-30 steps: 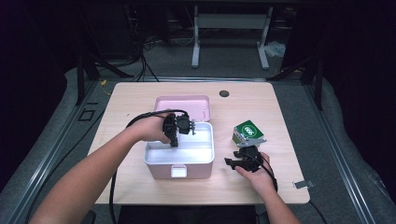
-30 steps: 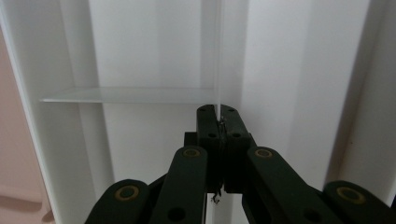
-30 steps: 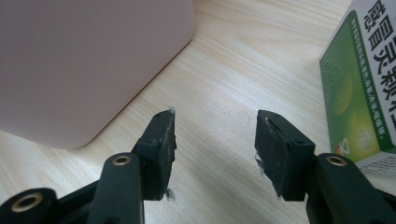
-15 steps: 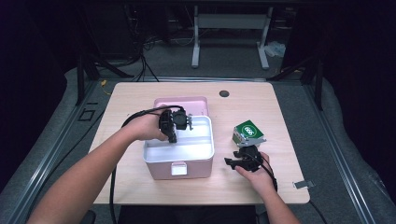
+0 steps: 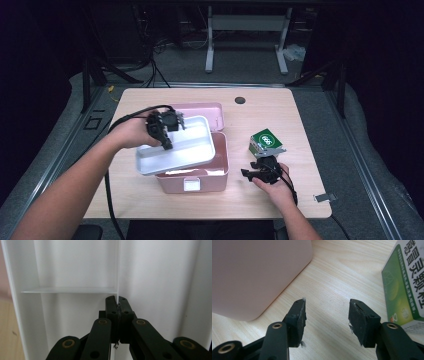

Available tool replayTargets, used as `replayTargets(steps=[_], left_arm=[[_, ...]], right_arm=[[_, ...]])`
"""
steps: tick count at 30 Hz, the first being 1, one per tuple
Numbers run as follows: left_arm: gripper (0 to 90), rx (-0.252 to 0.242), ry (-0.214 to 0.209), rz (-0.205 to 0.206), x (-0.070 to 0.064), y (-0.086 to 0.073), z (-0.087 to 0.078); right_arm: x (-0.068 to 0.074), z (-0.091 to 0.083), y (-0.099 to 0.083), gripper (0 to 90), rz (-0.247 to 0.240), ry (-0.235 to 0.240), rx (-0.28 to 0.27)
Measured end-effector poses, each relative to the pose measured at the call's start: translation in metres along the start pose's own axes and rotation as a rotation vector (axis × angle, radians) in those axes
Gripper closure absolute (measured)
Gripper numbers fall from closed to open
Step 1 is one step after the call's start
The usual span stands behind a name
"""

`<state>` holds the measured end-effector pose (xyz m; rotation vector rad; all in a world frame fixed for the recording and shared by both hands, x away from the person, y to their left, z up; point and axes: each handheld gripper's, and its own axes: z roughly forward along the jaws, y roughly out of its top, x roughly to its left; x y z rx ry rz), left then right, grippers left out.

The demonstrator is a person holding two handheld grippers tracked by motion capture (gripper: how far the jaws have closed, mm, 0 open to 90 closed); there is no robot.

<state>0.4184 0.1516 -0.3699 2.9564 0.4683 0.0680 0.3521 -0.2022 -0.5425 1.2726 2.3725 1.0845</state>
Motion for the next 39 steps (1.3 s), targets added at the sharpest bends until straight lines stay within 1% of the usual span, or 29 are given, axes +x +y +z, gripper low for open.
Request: replayTargets(steps=[1, 2, 3, 4, 5, 6, 7, 8, 9, 11, 12, 13, 14, 15, 16, 17, 18, 19, 20, 21, 22, 25, 28, 29, 30, 31, 33, 36, 39], left_arm=[[89.1, -0.027, -0.014, -0.145, 0.012, -0.024, -0.006], [89.1, -0.034, -0.015, -0.215, 0.019, -0.037, -0.008], [89.1, -0.034, -0.015, -0.215, 0.019, -0.037, -0.008], [89.2, -0.044, 0.012, -0.330, 0.029, -0.061, -0.011], [89.1, -0.044, 0.012, -0.330, 0.029, -0.061, -0.011], [89.1, -0.040, 0.024, -0.375, 0.034, -0.073, -0.012], [89.1, -0.037, 0.039, -0.469, 0.042, -0.096, -0.011], [89.1, -0.036, 0.045, -0.508, 0.046, -0.106, -0.010], [89.1, -0.029, 0.057, -0.536, 0.049, -0.116, -0.009], [89.1, -0.016, 0.079, -0.584, 0.052, -0.132, -0.005], [89.2, -0.009, 0.079, -0.608, 0.053, -0.139, -0.002], [89.1, -0.004, 0.067, -0.617, 0.055, -0.146, 0.001], [89.1, -0.004, 0.067, -0.617, 0.055, -0.146, 0.001], [89.1, -0.004, 0.053, -0.643, 0.057, -0.156, 0.009], [89.1, -0.004, 0.053, -0.643, 0.057, -0.156, 0.009], [89.1, 0.002, 0.047, -0.660, 0.057, -0.162, 0.014], [89.1, 0.013, 0.041, -0.663, 0.058, -0.165, 0.018], [89.1, 0.014, 0.027, -0.682, 0.058, -0.171, 0.032], [89.1, 0.013, 0.011, -0.694, 0.058, -0.172, 0.041], [89.1, 0.013, 0.011, -0.694, 0.058, -0.172, 0.041], [89.1, 0.016, -0.021, -0.704, 0.056, -0.174, 0.059], [89.1, 0.015, -0.066, -0.718, 0.054, -0.176, 0.086], [89.0, 0.005, -0.083, -0.734, 0.051, -0.178, 0.108], [88.9, 0.005, -0.083, -0.734, 0.051, -0.178, 0.108], [88.4, -0.008, -0.081, -0.741, 0.049, -0.180, 0.118], [85.2, -0.038, -0.070, -0.760, 0.048, -0.182, 0.120], [76.3, -0.070, -0.054, -0.783, 0.047, -0.185, 0.119], [69.0, -0.112, -0.013, -0.776, 0.041, -0.188, 0.114], [63.2, -0.158, 0.011, -0.787, 0.036, -0.194, 0.111]], right_arm=[[-0.001, 0.000, 0.000, 47.3, 0.000, 0.003, -0.001], [-0.001, -0.001, 0.000, 47.3, 0.002, 0.003, -0.002], [-0.001, -0.001, 0.000, 47.3, 0.003, 0.002, -0.002], [-0.001, -0.001, 0.000, 47.3, 0.002, 0.001, -0.001], [-0.001, -0.001, 0.000, 47.3, 0.002, 0.001, -0.001], [0.000, 0.000, 0.000, 47.3, 0.000, -0.002, 0.000], [0.000, 0.000, 0.000, 47.3, 0.001, -0.001, 0.001], [0.000, 0.000, 0.000, 47.3, 0.000, 0.003, 0.000], [0.000, 0.001, 0.000, 47.3, -0.002, -0.011, 0.006], [0.001, 0.002, 0.000, 47.3, -0.001, -0.004, 0.004], [0.001, 0.002, 0.000, 47.3, -0.001, -0.003, 0.005], [0.001, 0.002, 0.000, 47.3, -0.003, -0.005, 0.005], [0.001, 0.002, 0.000, 47.3, -0.003, -0.005, 0.005], [0.001, 0.002, 0.000, 47.3, -0.002, -0.005, 0.005], [0.001, 0.002, 0.000, 47.3, -0.002, -0.005, 0.005], [0.001, 0.002, 0.000, 47.3, -0.002, -0.003, 0.005], [0.001, 0.002, 0.000, 47.3, 0.000, -0.002, 0.005], [0.001, 0.002, 0.000, 47.3, -0.001, -0.002, 0.004], [0.001, 0.002, 0.000, 47.3, -0.001, -0.002, 0.004], [0.001, 0.002, 0.000, 47.3, 0.000, -0.002, 0.004], [0.001, 0.002, 0.000, 47.3, 0.000, -0.002, 0.003], [0.001, 0.002, 0.000, 47.3, 0.003, -0.001, 0.008], [0.001, 0.003, 0.000, 47.3, -0.002, -0.001, 0.009], [0.001, 0.003, 0.000, 47.2, -0.001, -0.001, 0.009], [0.001, 0.003, 0.000, 47.2, 0.000, 0.000, 0.010], [0.001, 0.003, -0.001, 47.1, 0.000, 0.002, 0.012], [0.002, 0.004, -0.001, 47.1, 0.004, 0.002, 0.013], [0.003, 0.002, 0.000, 46.9, -0.001, 0.004, 0.004], [0.006, 0.000, 0.002, 46.6, -0.010, -0.001, -0.013]])
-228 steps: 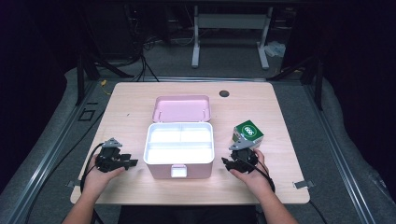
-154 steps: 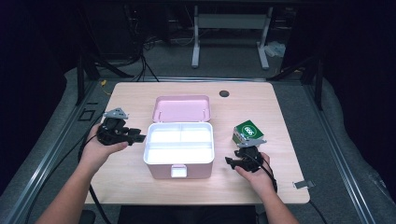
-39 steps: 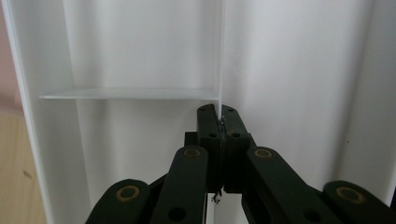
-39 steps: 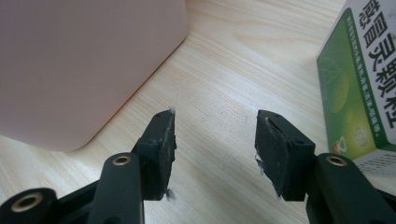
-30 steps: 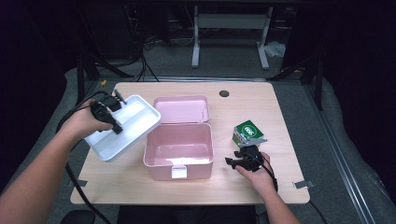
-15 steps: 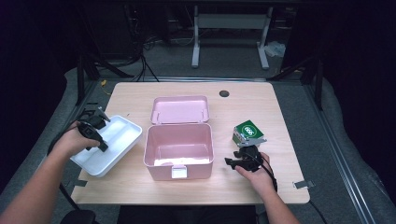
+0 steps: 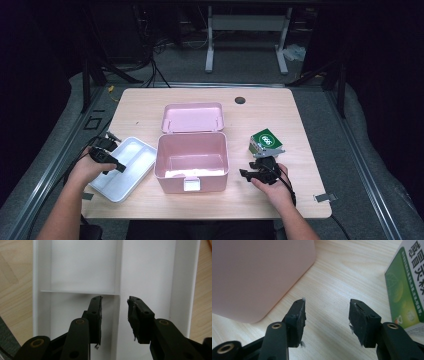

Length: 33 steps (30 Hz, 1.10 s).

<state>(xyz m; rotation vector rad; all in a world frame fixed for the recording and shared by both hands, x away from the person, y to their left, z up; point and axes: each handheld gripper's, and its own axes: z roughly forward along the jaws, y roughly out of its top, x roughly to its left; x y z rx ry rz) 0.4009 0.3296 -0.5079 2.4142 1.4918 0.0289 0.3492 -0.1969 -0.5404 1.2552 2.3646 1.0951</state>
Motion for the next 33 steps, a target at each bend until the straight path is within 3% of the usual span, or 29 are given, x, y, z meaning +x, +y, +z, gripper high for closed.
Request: replayTargets(steps=[2, 3, 4, 6, 7, 13, 14, 20, 27, 31, 33], left_arm=[[59.4, -0.055, 0.003, -0.018, 0.000, -0.006, -0.004], [58.1, -0.055, 0.003, -0.018, 0.000, -0.006, -0.004], [55.5, -0.121, -0.016, -0.009, 0.001, -0.013, -0.006], [53.8, -0.174, -0.006, 0.025, 0.002, -0.018, -0.006], [51.3, -0.174, -0.009, 0.043, 0.002, -0.020, -0.006], [47.0, -0.163, 0.006, 0.046, 0.005, -0.029, -0.004], [44.9, -0.145, 0.012, 0.036, 0.006, -0.031, -0.005], [39.5, -0.160, 0.017, 0.010, 0.003, -0.033, -0.011], [35.9, -0.159, 0.036, -0.004, 0.002, -0.032, -0.012], [35.9, -0.145, 0.044, 0.004, 0.000, -0.032, -0.012], [35.9, -0.144, 0.048, 0.010, -0.001, -0.031, -0.013]], right_arm=[[0.002, -0.001, 0.001, 46.2, -0.007, -0.004, -0.001], [0.002, -0.001, 0.001, 46.2, -0.007, -0.004, -0.001], [0.003, -0.002, 0.001, 44.3, -0.009, -0.016, 0.001], [0.004, -0.005, 0.003, 41.5, -0.024, -0.041, -0.004], [0.005, -0.007, 0.005, 39.6, -0.031, -0.047, -0.004], [0.007, -0.015, 0.016, 35.6, -0.048, -0.076, 0.005], [0.005, -0.015, 0.019, 35.6, -0.047, -0.080, 0.026], [-0.002, -0.021, 0.035, 35.4, -0.023, -0.058, 0.056], [-0.012, -0.031, 0.061, 32.4, -0.030, -0.093, 0.097], [-0.025, -0.033, 0.081, 27.3, -0.014, -0.104, 0.150], [-0.035, -0.030, 0.093, 22.0, 0.004, -0.134, 0.205]])
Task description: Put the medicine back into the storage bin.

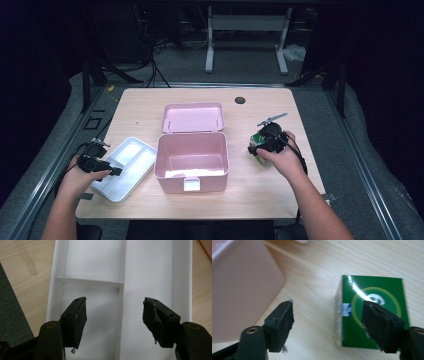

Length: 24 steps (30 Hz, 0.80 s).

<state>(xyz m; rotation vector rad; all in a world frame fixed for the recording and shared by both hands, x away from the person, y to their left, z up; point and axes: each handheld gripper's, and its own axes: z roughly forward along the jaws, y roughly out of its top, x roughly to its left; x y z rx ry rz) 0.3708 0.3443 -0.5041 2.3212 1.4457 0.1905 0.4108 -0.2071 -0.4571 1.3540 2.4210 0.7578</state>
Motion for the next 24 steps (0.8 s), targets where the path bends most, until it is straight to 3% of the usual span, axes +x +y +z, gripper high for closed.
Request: replayTargets(steps=[5, 11, 17, 24], left_arm=[[35.9, 0.004, -0.002, 0.006, -0.001, 0.000, 0.000], [36.7, 0.011, 0.011, 0.019, -0.003, 0.001, -0.002], [36.7, 0.015, 0.010, 0.020, -0.003, 0.001, -0.002], [36.7, 0.016, 0.014, 0.015, -0.002, -0.001, -0.002]], right_arm=[[-0.014, 0.007, 0.018, 14.7, -0.002, -0.044, 0.090], [-0.029, 0.017, 0.031, 13.3, 0.005, -0.060, 0.187], [-0.038, 0.024, 0.036, 12.7, 0.027, -0.051, 0.247], [-0.043, 0.028, 0.036, 13.3, 0.037, -0.033, 0.278]])
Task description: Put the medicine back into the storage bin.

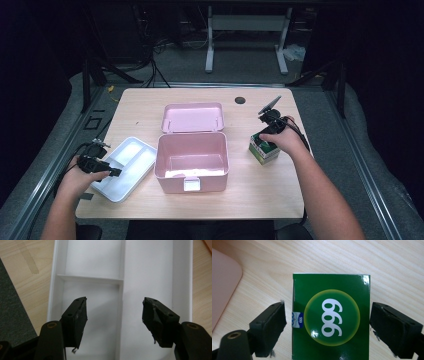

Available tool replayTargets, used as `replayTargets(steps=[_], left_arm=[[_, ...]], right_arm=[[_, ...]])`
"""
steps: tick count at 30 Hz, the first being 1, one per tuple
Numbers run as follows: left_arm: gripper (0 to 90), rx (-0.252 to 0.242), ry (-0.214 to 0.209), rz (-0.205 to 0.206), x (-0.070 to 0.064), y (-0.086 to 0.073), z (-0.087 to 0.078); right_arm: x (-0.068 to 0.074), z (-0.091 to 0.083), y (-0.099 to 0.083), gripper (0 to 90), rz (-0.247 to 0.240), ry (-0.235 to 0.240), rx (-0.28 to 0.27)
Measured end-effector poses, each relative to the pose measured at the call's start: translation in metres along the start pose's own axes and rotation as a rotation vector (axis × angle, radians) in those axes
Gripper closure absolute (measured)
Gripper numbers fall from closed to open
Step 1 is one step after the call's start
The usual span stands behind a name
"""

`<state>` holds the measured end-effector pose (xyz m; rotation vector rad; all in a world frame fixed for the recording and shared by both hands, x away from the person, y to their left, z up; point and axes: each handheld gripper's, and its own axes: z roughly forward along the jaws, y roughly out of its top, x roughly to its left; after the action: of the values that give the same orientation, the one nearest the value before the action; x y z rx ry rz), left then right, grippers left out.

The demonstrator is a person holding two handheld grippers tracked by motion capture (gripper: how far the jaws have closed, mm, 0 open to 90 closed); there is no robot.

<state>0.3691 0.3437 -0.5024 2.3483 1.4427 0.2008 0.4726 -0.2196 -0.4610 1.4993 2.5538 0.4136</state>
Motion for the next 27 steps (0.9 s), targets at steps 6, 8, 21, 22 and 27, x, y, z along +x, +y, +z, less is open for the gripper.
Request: replayTargets(steps=[6, 8, 21, 22, 27], left_arm=[[36.7, 0.007, -0.003, 0.003, 0.000, 0.000, 0.001], [36.7, 0.009, -0.001, 0.002, 0.000, 0.000, 0.002], [36.6, 0.017, 0.001, 0.000, 0.001, -0.001, 0.003], [36.6, 0.016, -0.001, 0.000, 0.001, -0.001, 0.003], [36.7, 0.021, -0.002, 0.005, 0.002, -0.001, 0.003]], right_arm=[[-0.004, 0.002, 0.001, 14.1, -0.002, 0.009, 0.029], [-0.004, 0.003, 0.001, 14.1, -0.002, 0.011, 0.034], [-0.009, 0.010, 0.008, 14.3, 0.005, 0.044, 0.138], [-0.009, 0.010, 0.008, 14.3, 0.005, 0.044, 0.138], [-0.009, 0.014, 0.012, 13.8, 0.009, 0.043, 0.180]])
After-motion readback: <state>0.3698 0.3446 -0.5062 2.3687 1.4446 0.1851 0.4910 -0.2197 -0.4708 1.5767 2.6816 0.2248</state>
